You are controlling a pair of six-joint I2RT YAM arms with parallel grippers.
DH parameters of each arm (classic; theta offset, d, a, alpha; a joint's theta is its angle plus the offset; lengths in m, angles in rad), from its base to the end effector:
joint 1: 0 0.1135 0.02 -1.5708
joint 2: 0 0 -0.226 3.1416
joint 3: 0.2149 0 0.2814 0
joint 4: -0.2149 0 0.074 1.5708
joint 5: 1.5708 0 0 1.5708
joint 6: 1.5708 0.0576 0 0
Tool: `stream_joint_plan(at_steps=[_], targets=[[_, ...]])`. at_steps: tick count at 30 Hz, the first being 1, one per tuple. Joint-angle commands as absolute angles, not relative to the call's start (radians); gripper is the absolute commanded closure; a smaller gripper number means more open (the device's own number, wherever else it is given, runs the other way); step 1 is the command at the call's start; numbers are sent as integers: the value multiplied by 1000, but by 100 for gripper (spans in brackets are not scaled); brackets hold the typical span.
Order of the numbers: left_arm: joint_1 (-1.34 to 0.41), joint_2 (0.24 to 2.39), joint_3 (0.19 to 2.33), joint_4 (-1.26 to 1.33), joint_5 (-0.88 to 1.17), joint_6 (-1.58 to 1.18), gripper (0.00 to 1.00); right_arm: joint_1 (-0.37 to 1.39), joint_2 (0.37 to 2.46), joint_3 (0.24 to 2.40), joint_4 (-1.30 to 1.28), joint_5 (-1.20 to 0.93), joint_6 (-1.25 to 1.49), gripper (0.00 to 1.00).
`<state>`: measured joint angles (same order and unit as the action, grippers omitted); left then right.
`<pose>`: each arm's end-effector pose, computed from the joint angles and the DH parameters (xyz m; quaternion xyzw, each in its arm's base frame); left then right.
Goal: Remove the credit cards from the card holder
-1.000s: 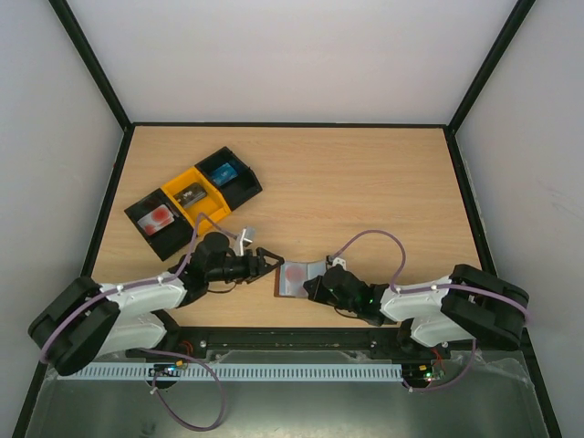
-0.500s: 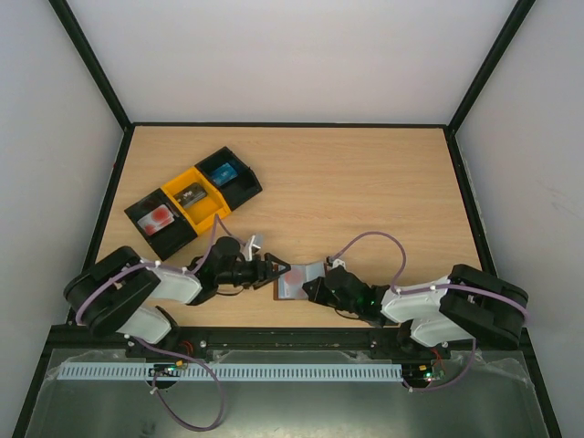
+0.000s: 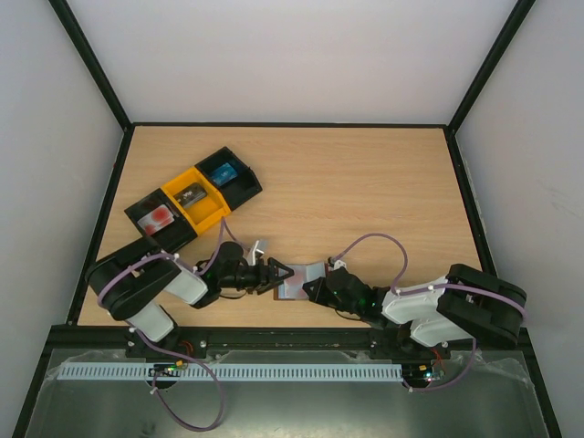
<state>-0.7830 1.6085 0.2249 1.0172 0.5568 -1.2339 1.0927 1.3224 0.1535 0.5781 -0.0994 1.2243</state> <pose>0.1581 -0.2003 0.0364 -0.0254 0.8071 -0.5815 0.0988 0.1036 0.2124 0.0299 0.0346 0.8809 0.4482 0.1482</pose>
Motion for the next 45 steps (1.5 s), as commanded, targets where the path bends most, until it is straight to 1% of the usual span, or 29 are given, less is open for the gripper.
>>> stream_joint_plan(at_steps=[1, 12, 19, 25, 31, 37, 40, 42, 45], targets=[[-789, 1553, 229, 927, 530, -1169, 30, 1098, 1327, 144, 580, -77, 1238, 98], [-796, 1503, 288, 820, 537, -1148, 30, 1098, 1340, 135, 616, -77, 1254, 98], [-812, 1541, 322, 844, 553, -1149, 29, 1098, 1350, 145, 615, -72, 1260, 98], [-813, 1597, 296, 881, 546, -1161, 29, 1098, 1344, 140, 611, -65, 1265, 98], [-816, 1591, 270, 877, 547, -1189, 29, 1098, 1338, 143, 607, -59, 1266, 98], [-857, 1579, 263, 861, 523, -1215, 28, 1098, 1338, 146, 610, -61, 1268, 98], [-873, 1603, 265, 901, 519, -1232, 28, 1099, 1339, 146, 612, -61, 1269, 98], [-876, 1633, 271, 940, 530, -1249, 28, 1099, 1341, 147, 612, -63, 1269, 96], [-880, 1668, 278, 1014, 550, -1283, 28, 1099, 1343, 147, 611, -67, 1270, 91]])
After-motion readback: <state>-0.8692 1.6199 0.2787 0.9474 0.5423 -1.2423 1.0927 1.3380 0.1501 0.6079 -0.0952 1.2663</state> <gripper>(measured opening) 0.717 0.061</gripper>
